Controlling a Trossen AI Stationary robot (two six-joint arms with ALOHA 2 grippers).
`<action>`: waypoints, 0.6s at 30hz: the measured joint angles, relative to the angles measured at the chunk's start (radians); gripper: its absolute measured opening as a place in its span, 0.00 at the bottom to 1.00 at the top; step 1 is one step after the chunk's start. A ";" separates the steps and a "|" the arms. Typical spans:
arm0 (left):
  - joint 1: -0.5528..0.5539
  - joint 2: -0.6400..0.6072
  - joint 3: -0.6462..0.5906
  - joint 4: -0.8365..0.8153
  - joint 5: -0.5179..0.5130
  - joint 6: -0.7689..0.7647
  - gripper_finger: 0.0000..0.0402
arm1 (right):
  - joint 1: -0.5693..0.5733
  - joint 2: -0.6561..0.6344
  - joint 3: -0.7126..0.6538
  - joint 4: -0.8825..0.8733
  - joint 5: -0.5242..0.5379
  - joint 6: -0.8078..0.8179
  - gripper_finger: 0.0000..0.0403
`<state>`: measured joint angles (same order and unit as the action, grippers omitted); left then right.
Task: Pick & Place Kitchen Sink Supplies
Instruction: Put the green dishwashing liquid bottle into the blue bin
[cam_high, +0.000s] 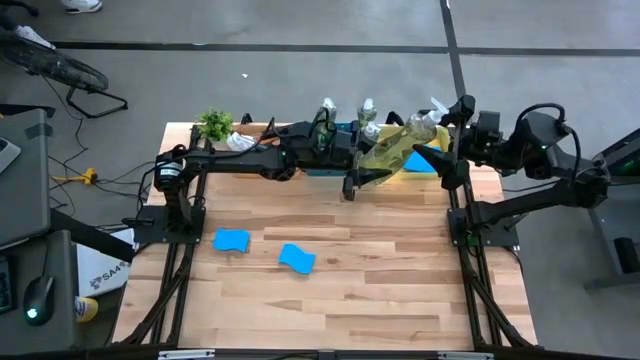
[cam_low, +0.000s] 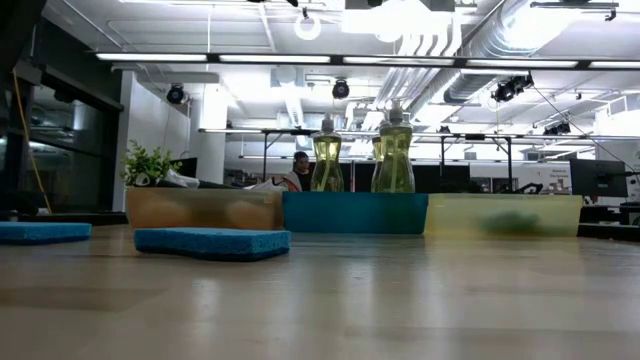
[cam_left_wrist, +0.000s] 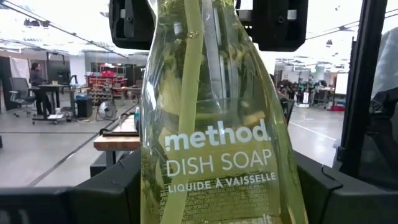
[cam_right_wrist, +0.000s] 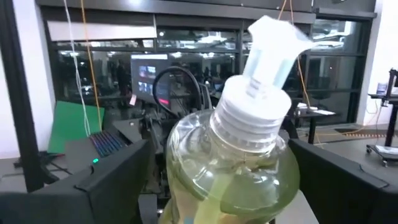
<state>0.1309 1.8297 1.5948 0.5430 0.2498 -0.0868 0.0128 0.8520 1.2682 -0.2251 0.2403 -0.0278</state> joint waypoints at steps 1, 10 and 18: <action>0.000 0.000 0.000 0.000 0.000 0.000 0.60 | 0.000 0.001 0.000 0.003 -0.004 0.001 0.92; -0.001 0.000 0.000 0.001 0.011 -0.020 0.60 | 0.000 0.030 0.000 0.016 -0.002 0.000 0.76; -0.001 0.000 0.000 0.006 0.010 -0.024 0.60 | 0.000 0.035 0.000 0.037 -0.001 0.001 0.69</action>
<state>0.1303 1.8297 1.5948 0.5486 0.2597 -0.1108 0.0128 0.8875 1.2682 -0.1880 0.2394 -0.0273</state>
